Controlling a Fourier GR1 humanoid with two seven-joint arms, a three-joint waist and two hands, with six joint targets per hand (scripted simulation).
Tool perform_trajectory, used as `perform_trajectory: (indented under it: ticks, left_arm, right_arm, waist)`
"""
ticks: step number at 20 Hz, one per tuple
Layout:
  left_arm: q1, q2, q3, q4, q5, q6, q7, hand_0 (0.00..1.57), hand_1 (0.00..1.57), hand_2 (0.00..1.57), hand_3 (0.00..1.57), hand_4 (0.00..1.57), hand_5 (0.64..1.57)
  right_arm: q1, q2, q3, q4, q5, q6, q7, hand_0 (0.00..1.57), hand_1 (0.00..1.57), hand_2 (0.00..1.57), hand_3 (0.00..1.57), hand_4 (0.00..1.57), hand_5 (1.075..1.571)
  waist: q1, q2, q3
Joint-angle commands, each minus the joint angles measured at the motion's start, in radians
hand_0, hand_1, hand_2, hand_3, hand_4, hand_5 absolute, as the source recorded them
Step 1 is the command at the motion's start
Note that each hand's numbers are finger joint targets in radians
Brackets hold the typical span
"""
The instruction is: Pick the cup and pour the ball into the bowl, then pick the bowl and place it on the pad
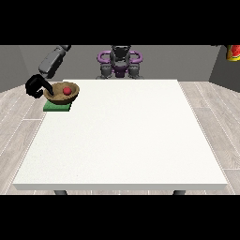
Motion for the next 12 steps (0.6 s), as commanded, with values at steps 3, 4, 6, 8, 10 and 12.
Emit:
perform_trajectory:
  ticks: [3, 4, 6, 8, 10, 12]
  left_arm:
    - [0.012, 0.005, -0.003, -0.006, 0.009, -0.03, -0.031, 0.0, 0.0, 0.0, 0.0, 1.2, 1.568]
    - [0.017, 0.001, -0.01, -0.004, -0.001, -0.004, -0.012, 0.0, 0.0, 0.0, 0.0, 1.21, 1.568]
    - [-0.002, -0.012, -0.031, -0.069, 0.04, 0.006, 0.089, 0.0, 0.0, 0.0, 0.0, 1.21, 1.569]
    - [-0.018, -0.045, -0.054, -0.076, 0.01, 0.067, 0.079, 0.0, 0.0, 0.0, 0.0, 1.19, 1.569]
    - [0.01, -0.081, -0.073, -0.074, -0.005, 0.065, 0.057, 0.0, 0.0, 0.0, 0.0, 1.19, 1.569]
    - [0.07, -0.105, -0.09, -0.049, -0.037, 0.06, 0.042, 0.0, 0.0, 0.0, 0.0, 1.19, 1.569]
  right_arm:
    - [-0.019, -0.034, 0.05, 0.033, 0.035, 0.081, 0.016, 0.0, 0.0, 0.21, 0.0, 0.0, 1.442]
    - [-0.022, -0.026, 0.061, 0.034, 0.045, 0.071, 0.028, 0.0, 0.0, 0.0, 0.0, 0.0, 1.435]
    - [-0.007, -0.033, 0.076, 0.079, 0.067, 0.089, 0.014, 0.0, 0.0, 0.0, 0.0, 0.0, 1.407]
    - [-0.046, -0.023, 0.108, 0.056, 0.09, 0.069, 0.07, 0.0, 0.0, 0.0, 0.0, 0.0, 1.407]
    - [-0.064, -0.059, 0.109, 0.039, 0.089, 0.088, 0.117, 0.0, 0.0, 0.0, 0.0, 0.0, 1.4]
    - [-0.063, -0.107, 0.12, 0.013, 0.088, 0.147, 0.18, 0.0, 0.0, 0.0, 0.0, 0.2, 1.375]
  waist:
    - [0.035, 0.036, -0.0002]
    - [0.024, 0.006, -0.0001]
    - [0.025, -0.035, 0.0011]
    - [0.008, -0.063, 0.0004]
    - [0.001, -0.101, -0.0004]
    - [-0.023, -0.192, -0.0013]
